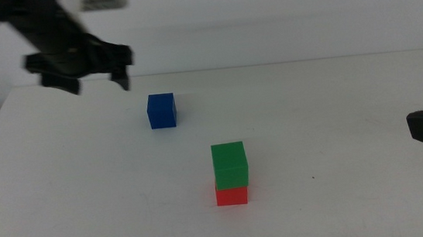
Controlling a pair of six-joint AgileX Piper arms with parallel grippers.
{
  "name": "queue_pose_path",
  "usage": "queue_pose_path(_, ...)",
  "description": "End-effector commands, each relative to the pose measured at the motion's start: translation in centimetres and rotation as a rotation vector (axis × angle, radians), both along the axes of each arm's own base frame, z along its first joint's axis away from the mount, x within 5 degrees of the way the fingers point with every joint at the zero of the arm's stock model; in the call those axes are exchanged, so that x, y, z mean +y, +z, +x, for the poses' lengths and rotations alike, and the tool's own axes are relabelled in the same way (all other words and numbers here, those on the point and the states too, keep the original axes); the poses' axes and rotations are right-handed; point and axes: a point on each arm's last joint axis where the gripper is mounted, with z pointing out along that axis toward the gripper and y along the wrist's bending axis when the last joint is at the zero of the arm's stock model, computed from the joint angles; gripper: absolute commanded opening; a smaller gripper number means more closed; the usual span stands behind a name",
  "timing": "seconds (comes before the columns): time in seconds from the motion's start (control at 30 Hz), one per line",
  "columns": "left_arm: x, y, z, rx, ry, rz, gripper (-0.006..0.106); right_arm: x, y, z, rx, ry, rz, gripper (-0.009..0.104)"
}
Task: Stack red cubes first, then green, then blue cubes in a specific spot.
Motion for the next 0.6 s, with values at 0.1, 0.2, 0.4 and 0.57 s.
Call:
queue_pose_path(0.1,-2.5,-0.6,4.3,0.037,-0.020,-0.019,0.094,-0.1,1.4,0.2,-0.087,-0.009,0.045,0.084)
queue_pose_path(0.2,-4.0,-1.3,6.1,0.052,-0.047,0.003,0.094,-0.1,1.4,0.2,-0.087,-0.009,0.045,0.084)
queue_pose_path(0.4,-6.0,-1.9,7.9,0.021,-0.058,0.057,0.094,-0.1,1.4,0.2,-0.087,-0.009,0.045,0.084)
queue_pose_path(0.57,-6.6,-2.4,8.9,-0.027,-0.063,0.012,0.094,-0.1,1.4,0.2,-0.087,-0.009,0.045,0.084)
